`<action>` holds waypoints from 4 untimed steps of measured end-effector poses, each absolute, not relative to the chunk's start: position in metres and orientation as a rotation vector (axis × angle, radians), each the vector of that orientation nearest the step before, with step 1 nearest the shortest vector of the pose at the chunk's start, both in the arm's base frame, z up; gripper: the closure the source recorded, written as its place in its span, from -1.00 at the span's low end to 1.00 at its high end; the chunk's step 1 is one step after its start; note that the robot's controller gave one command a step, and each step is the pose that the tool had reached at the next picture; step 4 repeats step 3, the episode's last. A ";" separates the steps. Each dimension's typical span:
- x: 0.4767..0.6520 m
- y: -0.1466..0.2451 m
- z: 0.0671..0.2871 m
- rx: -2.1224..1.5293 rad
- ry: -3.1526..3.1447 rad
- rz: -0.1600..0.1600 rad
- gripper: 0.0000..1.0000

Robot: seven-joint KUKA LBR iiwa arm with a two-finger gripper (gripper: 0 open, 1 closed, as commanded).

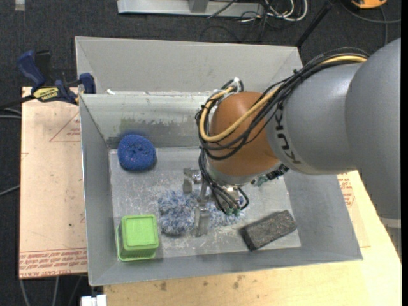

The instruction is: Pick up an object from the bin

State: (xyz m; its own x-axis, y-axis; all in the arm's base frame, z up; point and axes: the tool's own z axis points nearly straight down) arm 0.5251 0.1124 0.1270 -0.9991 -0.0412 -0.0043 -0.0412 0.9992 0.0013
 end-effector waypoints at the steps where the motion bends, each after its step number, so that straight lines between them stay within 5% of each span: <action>1: 0.524 0.090 0.075 -0.321 3.126 0.003 1.00; 2: 0.524 0.090 0.075 -0.321 3.126 0.003 1.00; 3: 0.505 0.097 0.208 -0.377 3.119 0.002 1.00; 4: 0.505 0.097 0.208 -0.377 3.119 0.002 1.00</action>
Offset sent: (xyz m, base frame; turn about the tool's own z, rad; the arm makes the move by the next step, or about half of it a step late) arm 0.0000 0.0000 0.0000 0.0000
